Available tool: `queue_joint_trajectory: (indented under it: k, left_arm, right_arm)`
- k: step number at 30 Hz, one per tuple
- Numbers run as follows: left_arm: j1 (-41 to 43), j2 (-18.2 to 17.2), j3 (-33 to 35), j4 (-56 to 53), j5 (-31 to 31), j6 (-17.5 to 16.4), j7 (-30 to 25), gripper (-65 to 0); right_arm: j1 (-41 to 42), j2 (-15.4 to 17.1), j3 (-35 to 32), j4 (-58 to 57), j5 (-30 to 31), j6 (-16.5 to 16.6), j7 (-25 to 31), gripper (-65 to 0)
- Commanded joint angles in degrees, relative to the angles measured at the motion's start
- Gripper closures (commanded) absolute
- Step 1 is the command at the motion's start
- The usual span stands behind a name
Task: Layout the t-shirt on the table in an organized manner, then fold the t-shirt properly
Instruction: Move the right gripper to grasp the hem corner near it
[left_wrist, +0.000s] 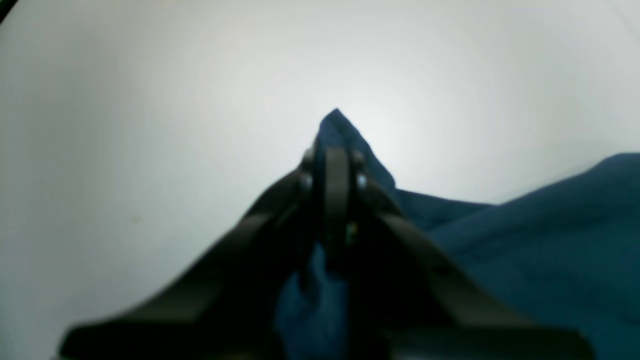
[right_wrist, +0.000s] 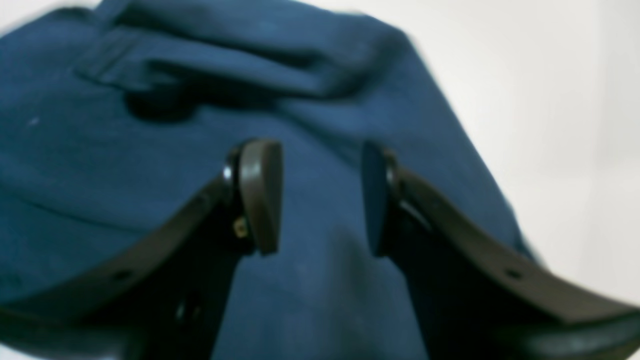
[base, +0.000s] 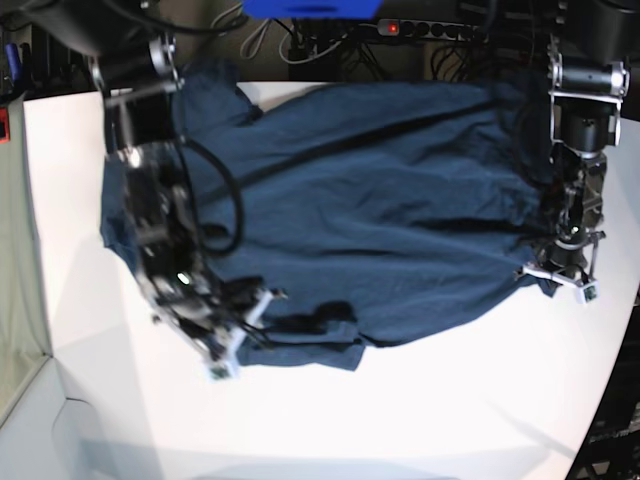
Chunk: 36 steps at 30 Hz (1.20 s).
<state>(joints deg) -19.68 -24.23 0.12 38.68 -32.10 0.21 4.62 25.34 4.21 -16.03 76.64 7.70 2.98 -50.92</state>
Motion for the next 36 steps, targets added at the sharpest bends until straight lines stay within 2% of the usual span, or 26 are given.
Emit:
queue_joint_trajectory:
  k: [1, 5, 8, 12, 16, 22, 31, 33, 36]
  left_arm:
    - [-0.3, -0.9, -0.2, 0.6, -0.2, 0.2, 0.7, -0.3]
    - [1.4, -0.8, -0.2, 0.6, -0.2, 0.1, 0.7, -0.3]
    - [2.3, -0.8, -0.2, 0.6, -0.2, 0.0, 0.7, -0.3]
    - [3.6, -0.9, -0.2, 0.6, -0.2, 0.0, 0.7, -0.3]
    - [4.3, -1.0, -0.2, 0.6, -0.2, 0.0, 0.7, -0.3]
    - [4.9, -1.0, -0.2, 0.3, -0.1, 0.0, 0.7, -0.3]
    - [5.5, -1.0, -0.2, 0.5, 0.2, 0.0, 0.5, -0.2]
    - [5.6, -1.3, -0.2, 0.6, 0.2, 0.0, 0.5, -0.2]
    - [5.6, -1.5, -0.1, 0.6, 0.1, 0.0, 0.5, -0.2]
  right_arm:
    - [3.7, -0.6, -1.3, -2.3, -0.7, -0.1, 2.6, -27.0]
    - [10.3, -2.4, -5.7, -15.0, -0.7, -0.1, 8.8, -29.0]
    - [13.7, -4.0, -6.3, -23.7, -0.8, -0.2, 15.3, -37.3]
    - [16.0, -4.0, -6.3, -32.4, -0.8, -0.2, 24.5, -47.7]
    - [16.6, -2.3, -6.3, -34.9, -0.8, -0.3, 30.7, -51.2]
    - [16.6, -0.4, -6.1, -36.1, -0.9, -0.5, 34.6, -51.2]
    - [16.6, 0.1, -6.0, -50.9, -0.9, -0.5, 44.5, -50.7]
    - [16.5, 0.1, -6.3, -51.2, -0.9, -0.5, 44.8, -47.5]
    - [16.3, 0.4, -6.3, -51.3, -0.9, -0.5, 44.6, -34.1]
